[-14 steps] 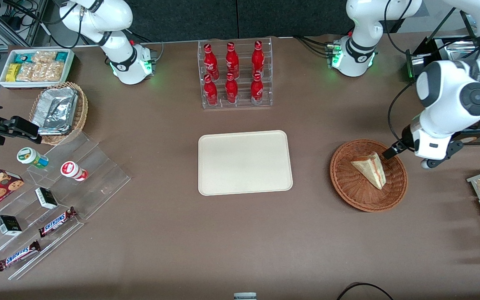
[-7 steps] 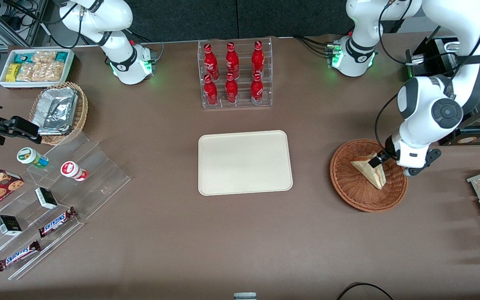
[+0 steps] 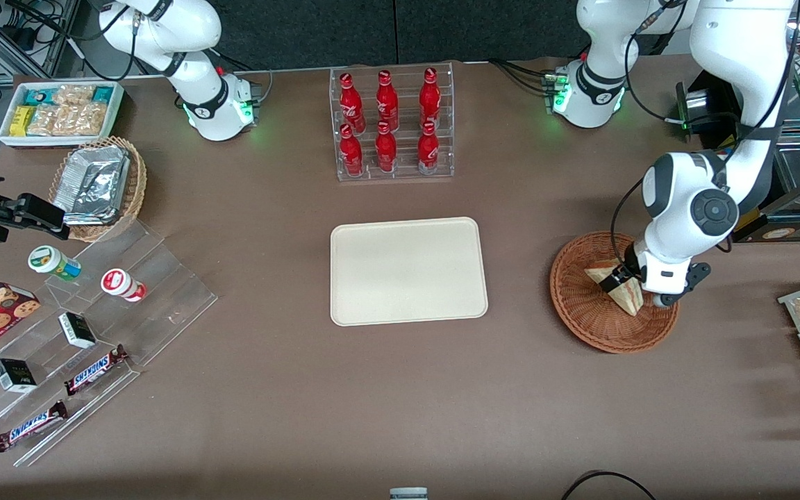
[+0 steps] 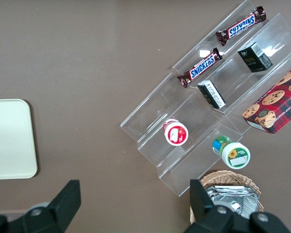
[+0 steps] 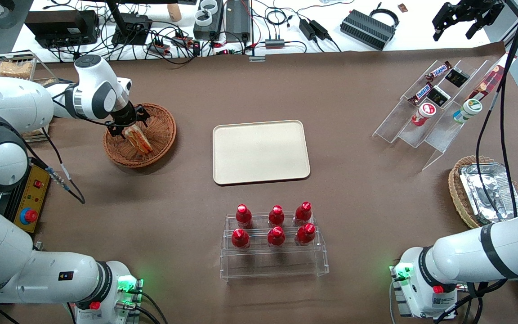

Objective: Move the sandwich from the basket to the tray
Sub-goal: 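Close the left gripper on the sandwich and lift it upright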

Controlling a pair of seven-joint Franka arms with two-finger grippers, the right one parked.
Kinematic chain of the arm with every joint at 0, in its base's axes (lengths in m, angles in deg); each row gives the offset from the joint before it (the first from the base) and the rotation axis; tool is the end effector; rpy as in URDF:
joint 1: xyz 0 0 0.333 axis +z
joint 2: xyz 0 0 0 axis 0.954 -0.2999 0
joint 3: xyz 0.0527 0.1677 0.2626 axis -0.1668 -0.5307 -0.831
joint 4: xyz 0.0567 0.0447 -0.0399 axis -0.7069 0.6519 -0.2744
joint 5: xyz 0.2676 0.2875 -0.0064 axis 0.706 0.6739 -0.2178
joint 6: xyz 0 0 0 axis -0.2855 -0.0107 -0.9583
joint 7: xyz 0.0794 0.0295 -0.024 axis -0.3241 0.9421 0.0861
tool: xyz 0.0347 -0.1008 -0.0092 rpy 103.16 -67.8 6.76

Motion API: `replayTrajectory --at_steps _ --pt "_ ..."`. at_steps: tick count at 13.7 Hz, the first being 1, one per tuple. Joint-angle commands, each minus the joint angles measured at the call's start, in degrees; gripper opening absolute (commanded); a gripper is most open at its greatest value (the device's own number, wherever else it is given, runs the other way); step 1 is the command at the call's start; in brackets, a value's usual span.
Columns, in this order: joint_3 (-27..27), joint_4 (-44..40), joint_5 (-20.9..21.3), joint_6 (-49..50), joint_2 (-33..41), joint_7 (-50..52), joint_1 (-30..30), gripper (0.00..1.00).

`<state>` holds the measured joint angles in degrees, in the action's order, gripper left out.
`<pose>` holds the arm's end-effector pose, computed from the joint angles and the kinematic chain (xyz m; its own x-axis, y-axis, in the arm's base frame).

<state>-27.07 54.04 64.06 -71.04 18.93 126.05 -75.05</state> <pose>0.5424 -0.0472 0.2544 0.8084 0.5870 -0.0436 0.5855 -0.8096 -0.0431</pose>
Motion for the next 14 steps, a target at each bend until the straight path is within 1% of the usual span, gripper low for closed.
replayTrajectory --at_steps 1,2,3,7,9,11,13,14 --pt "-0.12 1.13 0.8 -0.18 0.63 2.17 -0.22 0.43" --pt "-0.12 1.14 0.8 0.18 0.64 2.18 -0.22 0.09" --pt "-0.12 1.14 0.8 1.31 0.64 2.18 -0.31 0.0" --pt "-0.03 0.35 1.06 8.33 4.14 1.04 -0.93 0.0" --pt "-0.03 -0.01 2.55 10.19 5.64 0.16 -2.59 0.0" --pt "-0.03 -1.49 2.73 12.55 6.43 -1.76 -5.48 0.0" --pt "0.06 -5.43 2.73 18.26 7.14 -6.16 -8.29 0.0" --pt "0.23 -7.37 2.73 19.76 6.88 -6.35 -10.22 0.0"
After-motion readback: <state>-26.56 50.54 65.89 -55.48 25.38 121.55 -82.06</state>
